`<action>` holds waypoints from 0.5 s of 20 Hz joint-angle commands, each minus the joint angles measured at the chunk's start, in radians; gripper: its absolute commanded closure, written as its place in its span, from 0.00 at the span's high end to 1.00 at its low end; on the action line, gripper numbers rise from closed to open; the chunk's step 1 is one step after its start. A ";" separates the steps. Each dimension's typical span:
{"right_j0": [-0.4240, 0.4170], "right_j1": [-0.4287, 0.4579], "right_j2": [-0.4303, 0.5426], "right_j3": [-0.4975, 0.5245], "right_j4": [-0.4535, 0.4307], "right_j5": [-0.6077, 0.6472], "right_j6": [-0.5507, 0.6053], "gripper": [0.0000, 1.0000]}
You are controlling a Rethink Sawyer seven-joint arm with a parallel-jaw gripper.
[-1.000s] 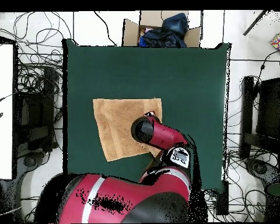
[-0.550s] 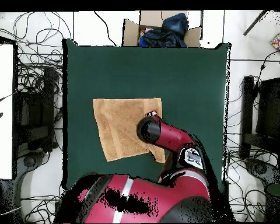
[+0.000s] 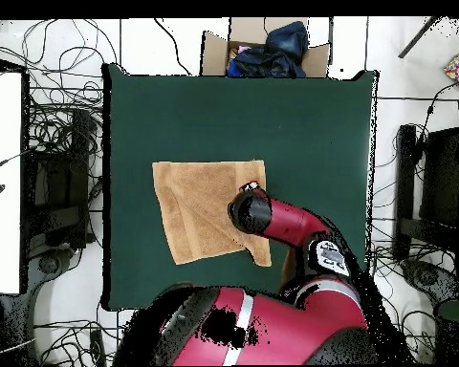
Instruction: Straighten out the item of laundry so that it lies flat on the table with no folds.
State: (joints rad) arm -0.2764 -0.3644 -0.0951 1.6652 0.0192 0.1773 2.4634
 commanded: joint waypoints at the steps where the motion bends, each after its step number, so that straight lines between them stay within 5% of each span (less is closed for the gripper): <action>1: -0.030 0.142 0.159 -0.129 -0.048 0.058 -0.069 0.00; 10: -0.051 0.112 0.154 -0.163 -0.084 0.125 -0.059 0.00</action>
State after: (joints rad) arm -0.3134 -0.3633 -0.0580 1.6114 -0.0252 0.3017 2.4634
